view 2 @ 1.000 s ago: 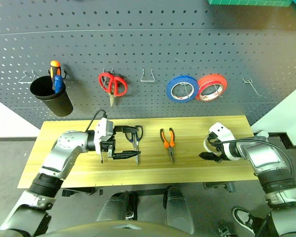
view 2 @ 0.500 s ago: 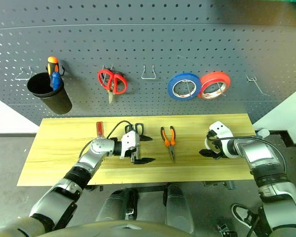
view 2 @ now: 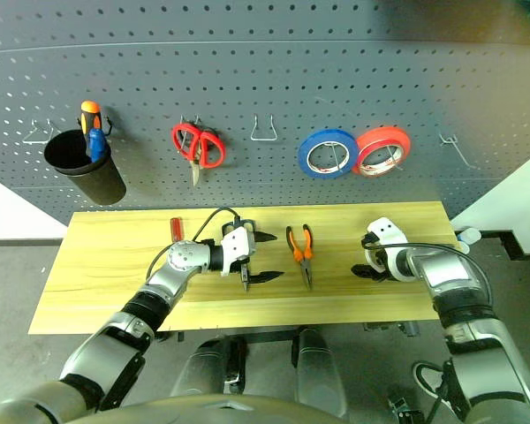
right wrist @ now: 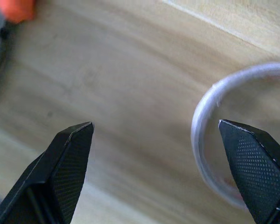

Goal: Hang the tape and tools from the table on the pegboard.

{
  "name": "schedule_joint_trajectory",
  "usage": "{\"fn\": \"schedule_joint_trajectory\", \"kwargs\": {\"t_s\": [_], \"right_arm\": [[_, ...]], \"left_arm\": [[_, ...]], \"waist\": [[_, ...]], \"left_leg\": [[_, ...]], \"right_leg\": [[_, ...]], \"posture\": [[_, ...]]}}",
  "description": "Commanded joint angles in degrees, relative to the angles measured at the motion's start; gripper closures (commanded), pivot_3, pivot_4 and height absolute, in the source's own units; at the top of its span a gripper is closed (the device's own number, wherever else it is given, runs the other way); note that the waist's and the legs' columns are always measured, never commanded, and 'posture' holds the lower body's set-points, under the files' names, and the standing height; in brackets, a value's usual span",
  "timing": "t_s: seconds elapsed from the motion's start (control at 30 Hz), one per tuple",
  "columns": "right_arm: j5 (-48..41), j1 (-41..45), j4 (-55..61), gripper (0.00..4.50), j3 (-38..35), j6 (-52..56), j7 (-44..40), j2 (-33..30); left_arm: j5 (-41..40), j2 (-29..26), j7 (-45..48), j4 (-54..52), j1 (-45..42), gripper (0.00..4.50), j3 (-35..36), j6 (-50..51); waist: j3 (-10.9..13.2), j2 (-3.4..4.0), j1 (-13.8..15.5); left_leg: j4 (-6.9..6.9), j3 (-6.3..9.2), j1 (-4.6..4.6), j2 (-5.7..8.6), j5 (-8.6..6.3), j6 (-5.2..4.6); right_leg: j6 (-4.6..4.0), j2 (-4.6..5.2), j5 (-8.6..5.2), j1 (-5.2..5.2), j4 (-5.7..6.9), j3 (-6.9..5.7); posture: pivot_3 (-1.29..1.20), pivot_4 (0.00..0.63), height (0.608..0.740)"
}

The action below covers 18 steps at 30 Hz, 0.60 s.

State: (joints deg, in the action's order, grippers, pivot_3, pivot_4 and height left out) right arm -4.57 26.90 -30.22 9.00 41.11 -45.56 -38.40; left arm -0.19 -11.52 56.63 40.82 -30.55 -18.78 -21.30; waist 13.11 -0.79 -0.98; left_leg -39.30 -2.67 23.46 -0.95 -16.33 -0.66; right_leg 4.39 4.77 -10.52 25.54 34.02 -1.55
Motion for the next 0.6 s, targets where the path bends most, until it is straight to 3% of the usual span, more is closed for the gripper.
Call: {"fn": "schedule_joint_trajectory", "kwargs": {"t_s": [0.03, 0.2, 0.47, 0.6], "right_arm": [[1.0, 1.21, -3.37, 0.19, -0.59, -0.51, 1.07, 0.96], [0.37, 1.32, -3.88, 1.56, -1.6, -2.02, -0.17, 1.26], [0.4, 0.51, -1.61, 4.31, -3.2, -0.97, 0.0, -0.47], [-2.71, -4.46, 8.98, 4.45, -6.51, 3.5, -1.99, -3.34]], "left_arm": [[-0.18, -0.09, -0.01, -2.4, -0.01, 0.01, 0.68, 0.17], [-0.66, -0.51, 0.26, -3.75, 0.3, 0.0, 0.92, 0.67], [-2.67, -1.16, 1.55, -7.56, 2.03, 0.0, 1.66, 1.51], [-3.52, -2.42, 2.72, -12.31, 4.15, 0.0, 1.58, 3.71]], "waist": [[0.03, 0.0, 0.07], [0.1, 0.0, -0.04], [0.19, 0.03, -0.06], [0.2, 0.05, 0.14]], "left_leg": [[0.02, 0.0, 0.0, 0.0, 0.0, 0.0], [0.05, -0.01, 0.0, 0.01, -0.02, -0.03], [0.05, 0.01, 0.0, 0.01, -0.02, -0.03], [0.08, 0.01, 0.0, 0.01, -0.02, -0.03]], "right_leg": [[0.02, 0.01, -0.01, 0.0, 0.0, 0.0], [0.03, 0.05, -0.02, 0.0, -0.01, -0.01], [0.03, 0.05, -0.03, 0.01, -0.01, -0.02], [0.05, 0.05, -0.03, 0.01, -0.01, -0.03]], "posture": [[-0.08, 0.264, 0.74], [-0.07, 0.265, 0.74], [-0.07, 0.254, 0.74], [-0.08, 0.248, 0.74]]}}
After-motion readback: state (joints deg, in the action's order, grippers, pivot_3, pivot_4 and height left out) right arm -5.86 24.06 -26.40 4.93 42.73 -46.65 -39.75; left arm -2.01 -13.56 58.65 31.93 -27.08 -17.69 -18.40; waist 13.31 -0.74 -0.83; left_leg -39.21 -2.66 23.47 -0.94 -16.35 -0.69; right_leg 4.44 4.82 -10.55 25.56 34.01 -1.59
